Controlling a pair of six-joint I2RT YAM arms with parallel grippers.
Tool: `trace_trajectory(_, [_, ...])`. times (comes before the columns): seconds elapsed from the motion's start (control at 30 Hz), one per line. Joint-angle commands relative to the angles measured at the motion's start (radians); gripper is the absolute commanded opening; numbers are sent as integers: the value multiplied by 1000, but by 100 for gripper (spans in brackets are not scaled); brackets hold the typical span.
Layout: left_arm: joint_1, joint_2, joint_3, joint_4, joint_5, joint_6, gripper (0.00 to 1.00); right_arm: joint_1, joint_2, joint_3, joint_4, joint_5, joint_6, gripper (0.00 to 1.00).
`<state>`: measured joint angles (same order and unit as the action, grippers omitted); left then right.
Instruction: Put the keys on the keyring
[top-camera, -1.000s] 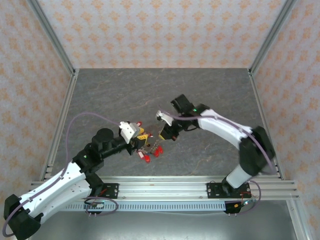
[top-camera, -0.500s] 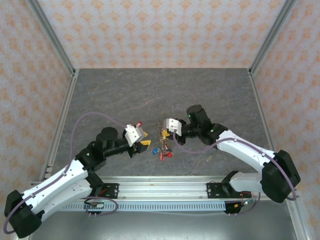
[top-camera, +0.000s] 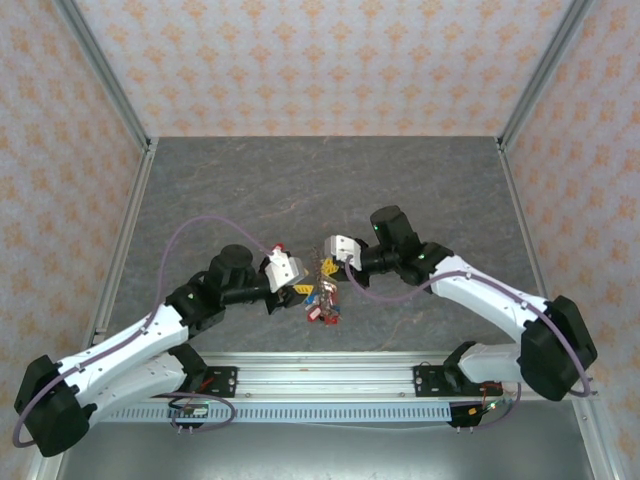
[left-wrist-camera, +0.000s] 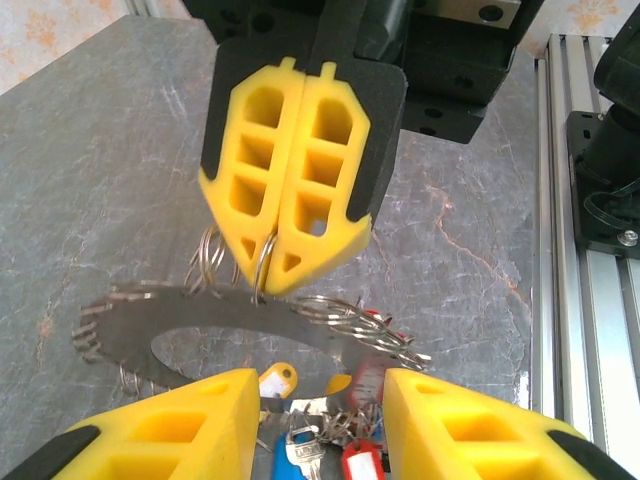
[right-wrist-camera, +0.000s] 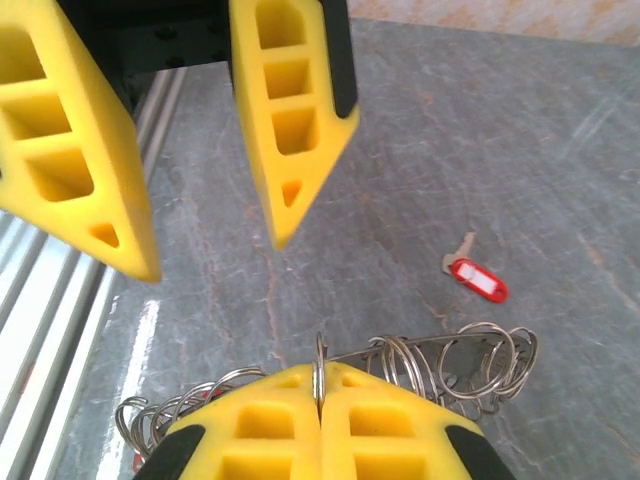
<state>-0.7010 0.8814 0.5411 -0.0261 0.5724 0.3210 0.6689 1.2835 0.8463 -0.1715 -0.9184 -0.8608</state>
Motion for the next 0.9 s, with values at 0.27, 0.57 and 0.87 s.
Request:
trace_trajectory(0.27, [-12,35,33,124,-209,-107,37,1,19,55,-81,-46,-121,0])
trace_trajectory(0.57, [-12,111,80,155,-184,-173,40,3,12,35,-59,-52,-113,0])
trace_trajectory(0.87, [-12,157,108,123,-162,-163,42,3,12,27,-40,-61,-112,0])
